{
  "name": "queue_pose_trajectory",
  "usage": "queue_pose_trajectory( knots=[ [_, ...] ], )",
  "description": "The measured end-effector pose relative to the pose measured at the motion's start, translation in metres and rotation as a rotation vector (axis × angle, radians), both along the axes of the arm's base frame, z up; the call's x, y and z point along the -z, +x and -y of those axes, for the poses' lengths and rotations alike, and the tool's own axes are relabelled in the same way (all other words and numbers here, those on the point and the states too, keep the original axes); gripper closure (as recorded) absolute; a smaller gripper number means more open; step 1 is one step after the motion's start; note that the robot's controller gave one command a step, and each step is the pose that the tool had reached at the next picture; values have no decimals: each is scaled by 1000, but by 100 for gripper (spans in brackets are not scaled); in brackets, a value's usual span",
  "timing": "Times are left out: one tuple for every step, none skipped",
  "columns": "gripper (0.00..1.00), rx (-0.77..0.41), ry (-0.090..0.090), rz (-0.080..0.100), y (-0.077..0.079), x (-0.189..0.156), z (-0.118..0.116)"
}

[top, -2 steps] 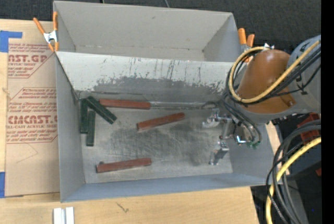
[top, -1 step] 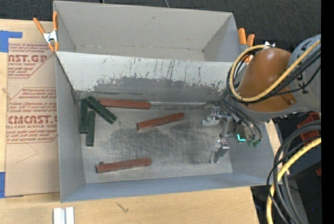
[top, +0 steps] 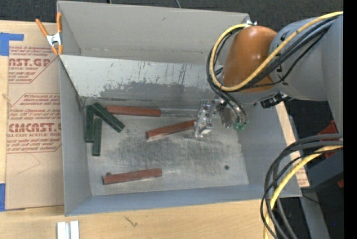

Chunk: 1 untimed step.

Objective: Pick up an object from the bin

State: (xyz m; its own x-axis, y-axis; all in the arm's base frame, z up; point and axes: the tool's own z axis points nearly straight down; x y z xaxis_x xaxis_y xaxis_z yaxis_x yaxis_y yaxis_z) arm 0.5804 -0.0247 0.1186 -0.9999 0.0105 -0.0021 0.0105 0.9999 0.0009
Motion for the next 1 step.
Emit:
queue_pose_trajectory(
  knots=[
    [0,1,-1,0,0,0,0]
  ],
)
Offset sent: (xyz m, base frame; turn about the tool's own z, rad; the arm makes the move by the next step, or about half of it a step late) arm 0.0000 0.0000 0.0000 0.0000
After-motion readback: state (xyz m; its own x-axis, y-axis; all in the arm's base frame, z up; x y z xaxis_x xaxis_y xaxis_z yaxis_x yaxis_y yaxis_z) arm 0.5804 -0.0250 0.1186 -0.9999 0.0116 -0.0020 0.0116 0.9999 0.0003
